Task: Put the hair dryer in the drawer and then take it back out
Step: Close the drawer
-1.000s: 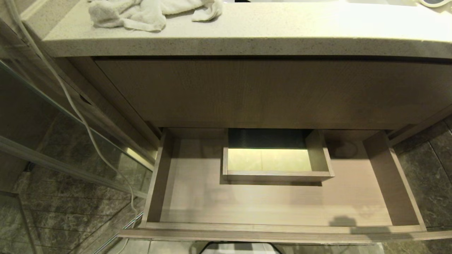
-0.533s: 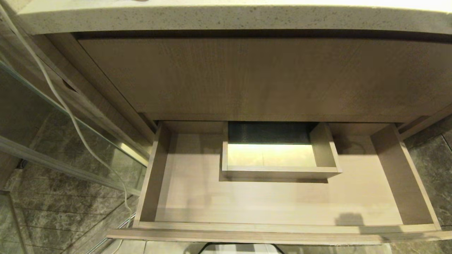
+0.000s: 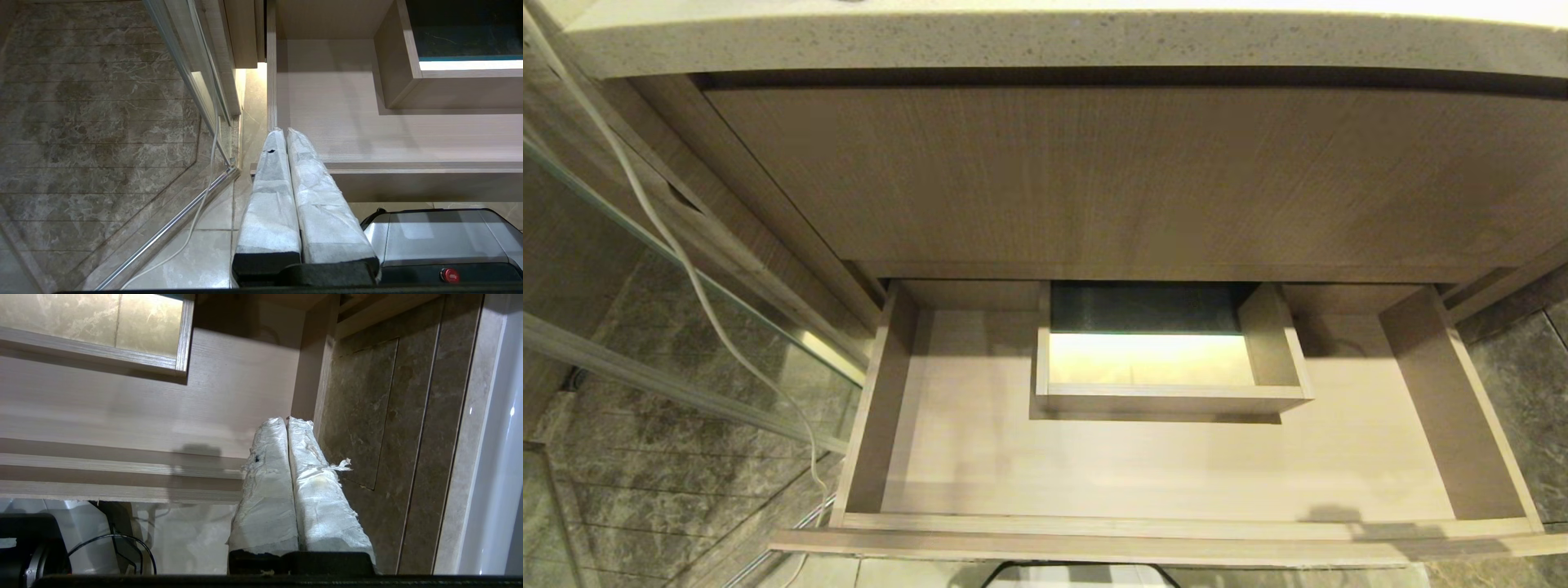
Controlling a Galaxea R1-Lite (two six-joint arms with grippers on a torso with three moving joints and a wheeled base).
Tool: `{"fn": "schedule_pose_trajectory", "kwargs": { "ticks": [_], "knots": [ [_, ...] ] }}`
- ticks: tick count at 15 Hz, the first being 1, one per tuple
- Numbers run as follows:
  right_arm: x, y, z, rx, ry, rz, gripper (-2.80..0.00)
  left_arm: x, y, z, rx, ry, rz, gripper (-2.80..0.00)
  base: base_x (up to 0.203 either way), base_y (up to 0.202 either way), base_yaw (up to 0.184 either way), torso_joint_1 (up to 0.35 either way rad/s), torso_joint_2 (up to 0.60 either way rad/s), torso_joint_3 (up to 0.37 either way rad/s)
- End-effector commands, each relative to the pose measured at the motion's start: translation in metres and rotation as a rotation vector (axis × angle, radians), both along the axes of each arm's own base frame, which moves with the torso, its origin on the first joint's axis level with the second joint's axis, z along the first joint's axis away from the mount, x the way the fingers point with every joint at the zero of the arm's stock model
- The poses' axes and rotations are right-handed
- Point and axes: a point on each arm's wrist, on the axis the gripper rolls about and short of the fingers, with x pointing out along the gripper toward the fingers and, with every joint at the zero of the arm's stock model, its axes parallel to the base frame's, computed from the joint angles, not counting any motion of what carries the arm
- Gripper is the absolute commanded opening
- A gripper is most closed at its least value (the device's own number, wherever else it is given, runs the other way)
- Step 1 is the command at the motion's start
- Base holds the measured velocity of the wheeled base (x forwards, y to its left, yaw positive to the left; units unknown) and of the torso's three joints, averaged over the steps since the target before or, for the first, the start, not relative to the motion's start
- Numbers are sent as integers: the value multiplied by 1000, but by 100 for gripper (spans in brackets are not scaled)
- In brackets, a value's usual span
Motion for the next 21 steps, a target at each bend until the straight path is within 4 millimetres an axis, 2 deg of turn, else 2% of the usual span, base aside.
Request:
{"fn": "schedule_pose_trajectory", "kwargs": {
  "ticks": [1,7,13,17,21],
  "knots": [
    [-2,1,0,-5,-11,3,-280,0,0,-1,0,2,0,-280,0,0,0,0,0,0],
    [-7,4,-6,-3,1,0,-280,0,0,-1,0,2,0,-280,0,0,0,-127,222,84],
    [-8,4,-9,-2,7,-1,-280,0,0,0,0,0,0,-280,0,0,0,-5,19,11],
    [-15,8,-20,22,45,-5,-280,0,0,0,0,0,0,-280,0,0,0,0,0,0],
    [-15,7,-23,29,59,-13,-280,0,0,-1,0,2,0,-280,0,0,0,0,0,0]
  ]
}}
